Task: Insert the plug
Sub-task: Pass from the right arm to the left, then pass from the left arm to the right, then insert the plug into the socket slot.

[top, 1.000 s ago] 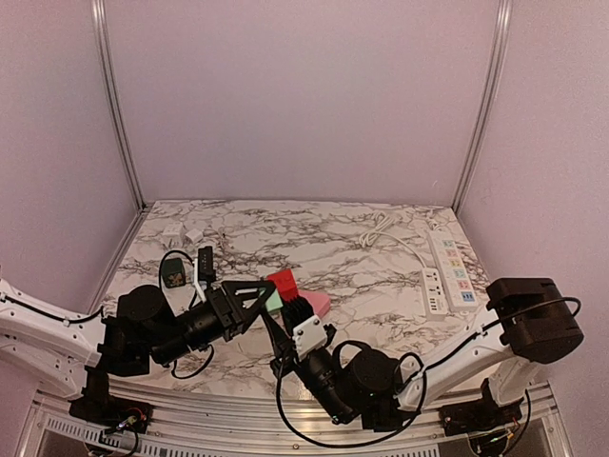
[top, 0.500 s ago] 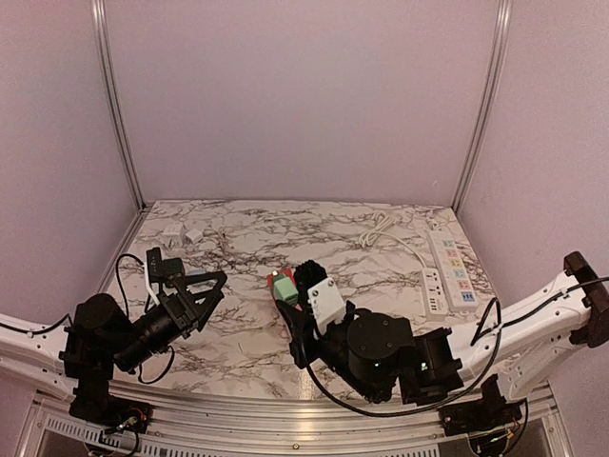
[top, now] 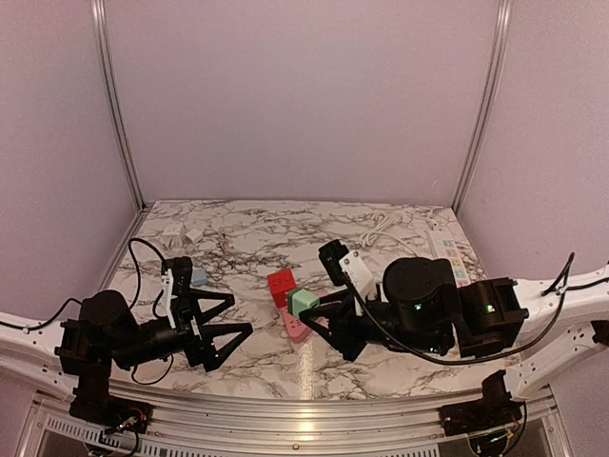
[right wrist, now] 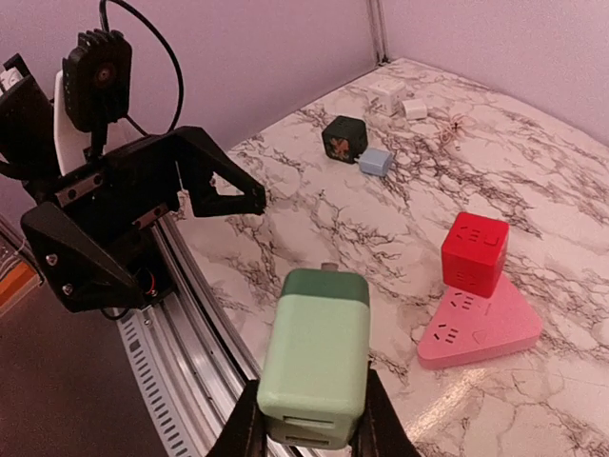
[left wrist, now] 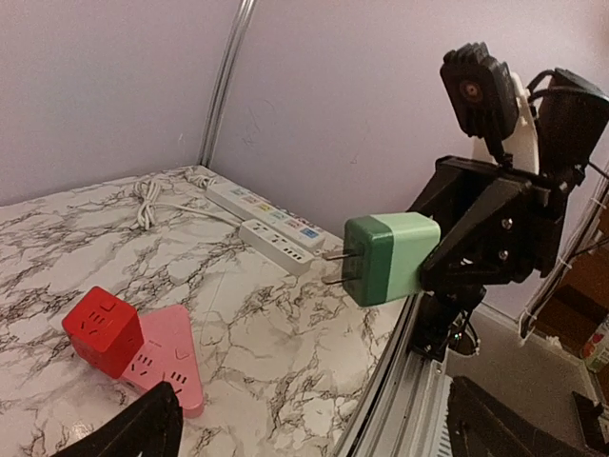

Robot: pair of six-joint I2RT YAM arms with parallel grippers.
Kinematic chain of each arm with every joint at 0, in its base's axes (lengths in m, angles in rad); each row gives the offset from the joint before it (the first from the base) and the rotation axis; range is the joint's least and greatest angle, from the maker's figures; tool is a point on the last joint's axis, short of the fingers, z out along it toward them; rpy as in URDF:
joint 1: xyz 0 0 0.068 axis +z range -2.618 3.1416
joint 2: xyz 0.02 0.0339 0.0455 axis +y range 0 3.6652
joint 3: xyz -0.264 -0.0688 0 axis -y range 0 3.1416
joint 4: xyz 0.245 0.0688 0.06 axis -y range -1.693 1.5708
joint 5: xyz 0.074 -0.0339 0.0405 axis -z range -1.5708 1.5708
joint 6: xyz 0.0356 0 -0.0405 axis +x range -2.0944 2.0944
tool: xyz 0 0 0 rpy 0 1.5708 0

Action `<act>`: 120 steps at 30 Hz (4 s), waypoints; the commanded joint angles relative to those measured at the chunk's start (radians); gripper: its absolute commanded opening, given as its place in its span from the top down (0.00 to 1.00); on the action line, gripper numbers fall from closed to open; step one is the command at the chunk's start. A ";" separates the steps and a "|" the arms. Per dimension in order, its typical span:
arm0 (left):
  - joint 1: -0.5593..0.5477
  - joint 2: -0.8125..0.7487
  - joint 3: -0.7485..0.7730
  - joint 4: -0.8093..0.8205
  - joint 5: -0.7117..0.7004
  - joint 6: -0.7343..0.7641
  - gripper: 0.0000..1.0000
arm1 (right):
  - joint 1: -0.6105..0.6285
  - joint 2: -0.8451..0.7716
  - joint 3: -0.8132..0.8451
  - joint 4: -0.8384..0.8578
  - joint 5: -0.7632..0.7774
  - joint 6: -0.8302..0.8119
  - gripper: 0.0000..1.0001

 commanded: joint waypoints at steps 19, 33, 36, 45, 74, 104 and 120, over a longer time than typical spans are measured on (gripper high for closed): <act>-0.328 0.374 0.223 -0.085 -0.197 0.815 0.01 | -0.020 -0.082 -0.184 0.152 -0.515 0.094 1.00; -0.384 0.436 0.260 -0.075 -0.320 0.825 0.38 | -0.031 -0.027 -0.173 0.283 -0.655 0.114 1.00; -0.388 0.429 0.254 -0.075 -0.325 0.825 0.41 | -0.052 -0.050 -0.185 0.309 -0.672 0.132 1.00; -0.395 0.435 0.270 -0.072 -0.350 0.791 0.69 | -0.091 -0.004 -0.228 0.413 -0.706 0.213 1.00; -0.406 0.469 0.273 -0.045 -0.440 0.730 1.00 | -0.098 0.127 -0.219 0.613 -0.553 0.422 0.75; -0.386 -0.219 -0.147 -0.122 -0.806 0.194 0.01 | -0.271 0.418 0.472 -0.549 -0.207 0.083 1.00; -0.387 -0.258 -0.141 -0.256 -0.848 0.116 0.01 | -0.309 0.759 0.751 -0.780 -0.139 0.098 1.00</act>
